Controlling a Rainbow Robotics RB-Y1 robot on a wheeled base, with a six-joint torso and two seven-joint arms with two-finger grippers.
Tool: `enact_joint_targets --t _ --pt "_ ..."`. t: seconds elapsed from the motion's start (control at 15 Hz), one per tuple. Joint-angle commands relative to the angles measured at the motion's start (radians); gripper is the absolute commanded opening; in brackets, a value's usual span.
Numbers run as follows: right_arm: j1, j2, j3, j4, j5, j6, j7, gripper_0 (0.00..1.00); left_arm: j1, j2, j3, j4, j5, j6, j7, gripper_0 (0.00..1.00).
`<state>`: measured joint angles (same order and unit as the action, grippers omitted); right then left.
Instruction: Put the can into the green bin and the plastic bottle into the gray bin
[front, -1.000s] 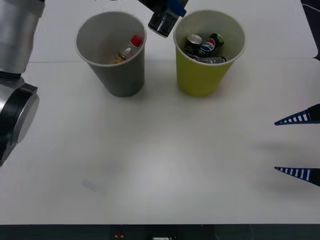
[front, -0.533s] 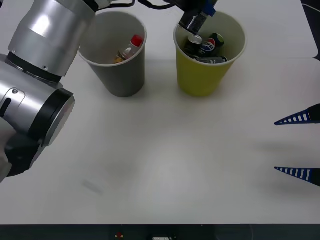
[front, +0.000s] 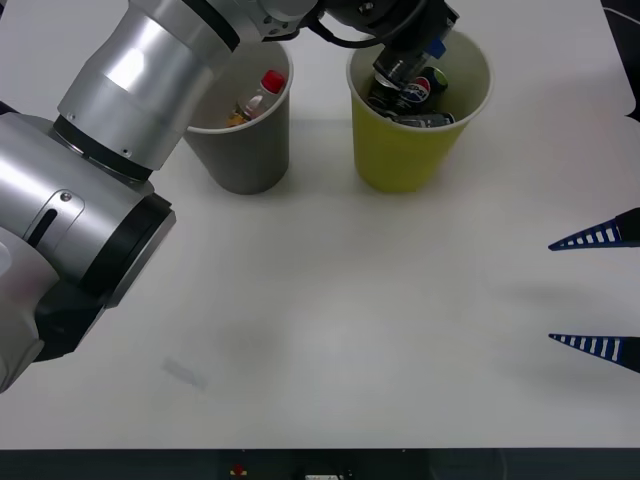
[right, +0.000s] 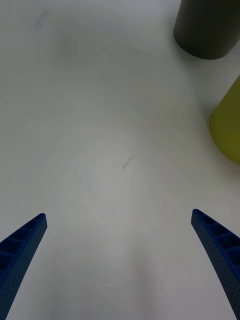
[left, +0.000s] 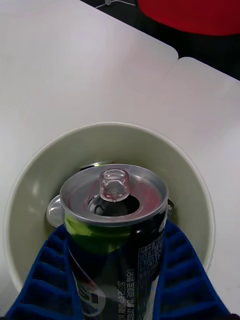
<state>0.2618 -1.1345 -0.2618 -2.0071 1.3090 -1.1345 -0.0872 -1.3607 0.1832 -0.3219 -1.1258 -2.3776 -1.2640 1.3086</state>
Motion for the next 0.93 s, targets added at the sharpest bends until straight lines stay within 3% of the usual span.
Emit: enact_joint_targets --t 0.07,0.4,0.8,0.93 --pt "0.000 0.000 0.000 0.000 0.000 0.000 0.000 1.00 0.002 -0.001 0.000 0.000 -0.002 -0.001 -0.009 1.00" --pt "0.000 0.000 0.000 0.000 0.000 0.000 0.000 1.00 0.002 0.010 0.026 -0.002 0.035 -0.001 -0.080 1.00" --pt "0.000 0.000 0.000 0.000 0.000 0.000 0.000 1.00 0.017 0.105 0.080 -0.012 0.227 -0.021 -0.198 1.00" --pt "0.000 0.000 0.000 0.000 0.000 0.000 0.000 1.00 0.089 0.153 0.107 -0.104 0.278 -0.023 -0.213 1.00"
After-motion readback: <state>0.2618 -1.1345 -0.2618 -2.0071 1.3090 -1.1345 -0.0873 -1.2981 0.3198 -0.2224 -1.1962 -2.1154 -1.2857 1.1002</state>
